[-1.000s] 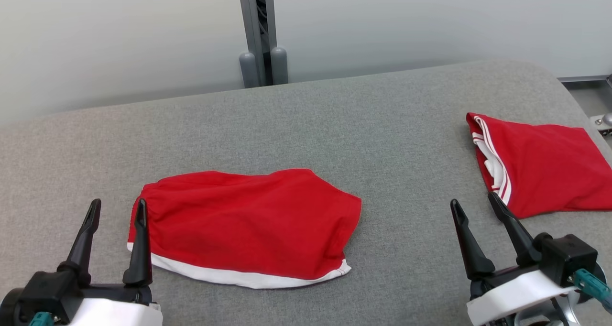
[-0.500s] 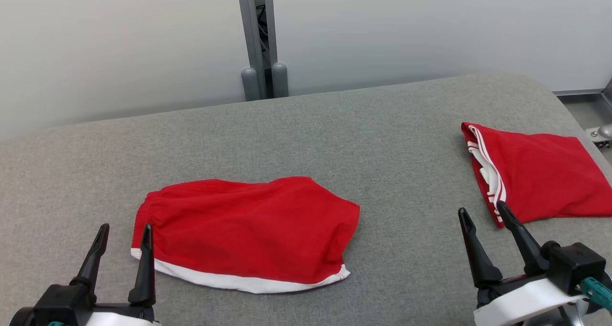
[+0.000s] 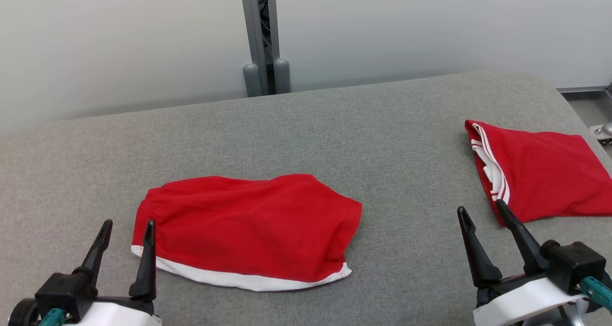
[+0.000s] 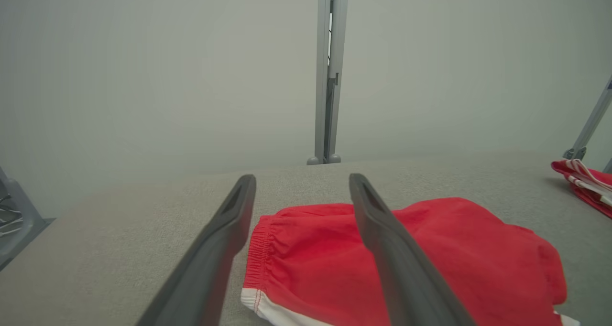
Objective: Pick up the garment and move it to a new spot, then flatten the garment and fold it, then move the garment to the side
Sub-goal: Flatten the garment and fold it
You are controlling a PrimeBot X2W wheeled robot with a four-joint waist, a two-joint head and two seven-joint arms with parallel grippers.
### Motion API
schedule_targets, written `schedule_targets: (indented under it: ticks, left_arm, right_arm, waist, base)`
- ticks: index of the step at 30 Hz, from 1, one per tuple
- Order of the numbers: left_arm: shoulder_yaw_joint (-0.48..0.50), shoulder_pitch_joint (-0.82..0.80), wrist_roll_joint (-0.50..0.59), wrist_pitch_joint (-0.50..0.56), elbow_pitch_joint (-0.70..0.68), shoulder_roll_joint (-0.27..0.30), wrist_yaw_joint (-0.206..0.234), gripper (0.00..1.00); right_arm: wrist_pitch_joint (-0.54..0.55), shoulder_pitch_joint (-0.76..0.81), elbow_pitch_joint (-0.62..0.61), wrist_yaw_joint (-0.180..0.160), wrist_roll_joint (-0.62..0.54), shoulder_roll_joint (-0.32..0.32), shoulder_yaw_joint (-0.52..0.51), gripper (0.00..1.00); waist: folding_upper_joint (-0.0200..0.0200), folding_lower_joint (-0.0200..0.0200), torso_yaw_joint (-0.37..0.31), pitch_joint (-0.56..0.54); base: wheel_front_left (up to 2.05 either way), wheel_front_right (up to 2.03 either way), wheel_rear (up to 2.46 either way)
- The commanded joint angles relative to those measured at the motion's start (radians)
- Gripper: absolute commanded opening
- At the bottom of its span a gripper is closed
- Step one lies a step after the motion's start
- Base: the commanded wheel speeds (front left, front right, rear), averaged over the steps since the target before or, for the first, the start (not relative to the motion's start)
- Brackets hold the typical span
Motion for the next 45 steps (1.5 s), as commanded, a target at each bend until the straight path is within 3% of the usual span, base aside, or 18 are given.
schedule_targets:
  ticks: [1,12,27,28,29,30,37,45]
  left_arm:
    - [0.001,-0.026,-0.001,0.011,0.002,0.012,-0.01,1.0]
    - [-0.008,-0.126,-0.094,0.242,0.112,0.145,-0.142,1.0]
    - [0.005,-0.222,-0.24,0.38,0.352,0.206,-0.287,1.0]
    - [0.004,-0.225,-0.248,0.386,0.359,0.207,-0.293,0.87]
    - [0.0,-0.225,-0.25,0.388,0.365,0.207,-0.298,0.47]
    - [-0.001,-0.227,-0.254,0.39,0.37,0.206,-0.301,0.0]
    - [-0.001,-0.236,-0.26,0.381,0.37,0.211,-0.307,0.0]
    - [-0.031,-0.288,-0.237,0.382,0.317,0.189,-0.304,0.0]
  right_arm:
    - [0.004,0.001,-0.006,0.0,0.005,-0.002,-0.005,1.0]
    - [-0.008,-0.045,0.012,0.0,0.004,-0.006,0.034,1.0]
    - [-0.061,-0.118,0.073,0.0,0.023,-0.002,0.07,1.0]
    - [-0.065,-0.12,0.078,0.0,0.023,-0.002,0.07,1.0]
    - [-0.066,-0.122,0.082,0.0,0.024,-0.002,0.07,1.0]
    - [-0.067,-0.125,0.087,0.0,0.025,-0.002,0.072,1.0]
    - [-0.046,-0.147,0.111,0.0,0.021,-0.024,0.136,1.0]
    - [-0.001,-0.232,0.241,0.0,0.088,-0.11,0.399,1.0]
  waist:
    - [0.0,0.0,0.0,0.005]
    - [0.0,0.0,-0.029,0.083]
    - [0.0,0.0,-0.09,0.206]
    - [0.0,0.0,-0.091,0.206]
    - [0.0,0.0,-0.091,0.208]
    - [0.0,0.0,-0.091,0.208]
    - [0.0,0.0,-0.083,0.209]
    - [0.0,0.0,-0.029,0.235]
  base:
    - [0.0,0.0,0.0]
    - [0.0,0.0,0.0]
    - [0.0,0.0,0.0]
    - [0.0,0.0,0.0]
    - [0.0,0.0,0.0]
    - [0.0,0.0,0.0]
    - [0.0,0.0,0.0]
    - [0.0,0.0,0.0]
